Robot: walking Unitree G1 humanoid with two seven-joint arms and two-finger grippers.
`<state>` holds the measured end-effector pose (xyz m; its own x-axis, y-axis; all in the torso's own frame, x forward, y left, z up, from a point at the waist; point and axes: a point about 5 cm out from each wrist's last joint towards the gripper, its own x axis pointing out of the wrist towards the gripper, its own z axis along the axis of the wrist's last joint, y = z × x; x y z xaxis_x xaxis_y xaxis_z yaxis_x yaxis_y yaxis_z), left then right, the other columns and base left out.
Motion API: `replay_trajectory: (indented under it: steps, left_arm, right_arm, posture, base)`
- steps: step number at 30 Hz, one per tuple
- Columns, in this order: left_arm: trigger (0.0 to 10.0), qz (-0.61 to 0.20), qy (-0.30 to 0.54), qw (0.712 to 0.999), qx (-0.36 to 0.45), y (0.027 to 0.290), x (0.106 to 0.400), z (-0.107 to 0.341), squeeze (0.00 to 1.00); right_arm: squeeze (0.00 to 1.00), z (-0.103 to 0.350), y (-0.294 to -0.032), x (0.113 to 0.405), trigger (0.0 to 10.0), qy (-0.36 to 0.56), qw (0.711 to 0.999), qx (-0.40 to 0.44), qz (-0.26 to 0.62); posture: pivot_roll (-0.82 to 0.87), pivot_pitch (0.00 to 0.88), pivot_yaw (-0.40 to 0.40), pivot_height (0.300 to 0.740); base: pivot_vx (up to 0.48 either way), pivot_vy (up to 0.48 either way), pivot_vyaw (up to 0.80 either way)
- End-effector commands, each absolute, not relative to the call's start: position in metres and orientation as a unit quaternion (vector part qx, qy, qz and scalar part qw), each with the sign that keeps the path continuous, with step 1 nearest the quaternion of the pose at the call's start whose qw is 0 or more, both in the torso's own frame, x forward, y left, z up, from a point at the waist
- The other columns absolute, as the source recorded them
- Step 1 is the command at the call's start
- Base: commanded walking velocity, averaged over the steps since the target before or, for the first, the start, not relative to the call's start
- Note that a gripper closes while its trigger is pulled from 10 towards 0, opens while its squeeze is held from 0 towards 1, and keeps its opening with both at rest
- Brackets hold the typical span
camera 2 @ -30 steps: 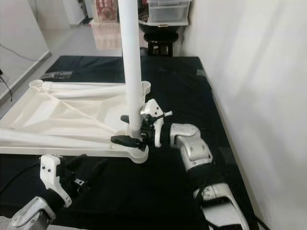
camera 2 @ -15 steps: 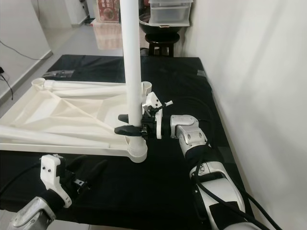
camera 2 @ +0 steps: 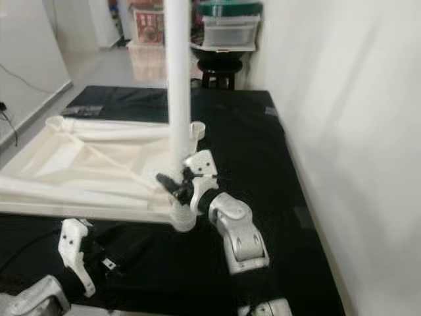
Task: Building children table
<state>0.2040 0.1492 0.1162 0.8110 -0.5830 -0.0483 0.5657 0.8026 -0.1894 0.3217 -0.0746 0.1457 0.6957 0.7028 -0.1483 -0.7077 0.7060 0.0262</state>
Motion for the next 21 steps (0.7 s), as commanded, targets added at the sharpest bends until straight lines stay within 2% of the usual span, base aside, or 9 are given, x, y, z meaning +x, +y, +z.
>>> replay_trajectory:
  steps: [1,2,4,5,6,12,14,15,21]
  left_arm:
    - [10.0,-0.304,0.063,0.949,-0.062,0.15,0.202,0.112,0.0]
    - [10.0,-0.304,0.063,0.949,-0.062,0.15,0.202,0.112,0.0]
    - [10.0,-0.29,0.057,0.954,-0.051,0.152,0.202,0.112,0.0]
    - [10.0,-0.286,0.055,0.956,-0.047,0.152,0.202,0.112,0.0]
    - [10.0,-0.284,0.053,0.957,-0.041,0.152,0.202,0.112,0.0]
    - [10.0,-0.285,0.053,0.957,-0.032,0.151,0.203,0.111,0.0]
    - [10.0,-0.284,0.051,0.957,-0.024,0.15,0.204,0.11,0.0]
    - [10.0,-0.281,0.05,0.958,-0.021,0.15,0.205,0.11,0.0]
    - [10.0,-0.274,0.044,0.961,-0.015,0.149,0.206,0.109,0.0]
  right_arm:
    - [0.0,0.104,-0.081,0.315,0.0,0.183,0.911,-0.004,0.369]
    - [0.0,0.104,-0.081,0.315,0.0,0.183,0.911,-0.004,0.369]
    - [0.0,0.107,-0.077,0.313,10.0,0.181,0.911,0.0,0.37]
    - [0.0,0.109,-0.076,0.312,10.0,0.179,0.911,0.007,0.372]
    - [1.0,0.114,-0.074,0.313,10.0,0.17,0.903,0.015,0.394]
    - [1.0,0.136,-0.073,0.313,10.0,0.109,0.875,0.052,0.468]
    - [0.21,0.151,-0.081,0.314,10.0,0.062,0.834,0.071,0.544]
    - [0.0,0.154,-0.085,0.315,10.0,0.049,0.822,0.067,0.564]
    - [0.0,0.155,-0.094,0.326,10.0,0.053,0.783,0.054,0.617]
  posture:
    - [0.01,0.04,0.01,0.74]
    - [0.01,0.04,0.01,0.74]
    - [0.01,0.032,0.013,0.74]
    - [0.01,0.032,0.013,0.74]
    - [0.01,0.03,0.011,0.74]
    - [0.01,0.013,0.012,0.74]
    - [0.02,0.005,0.009,0.74]
    - [0.02,0.003,0.009,0.74]
    - [0.02,0.0,0.003,0.74]
  base:
    - [0.0,0.0,0.0]
    - [0.0,0.0,0.0]
    - [0.0,0.0,0.0]
    - [0.0,0.0,0.0]
    - [0.0,0.0,0.0]
    - [0.0,0.0,0.0]
    - [0.0,0.0,0.0]
    - [0.0,0.0,0.0]
    - [0.0,0.0,0.0]
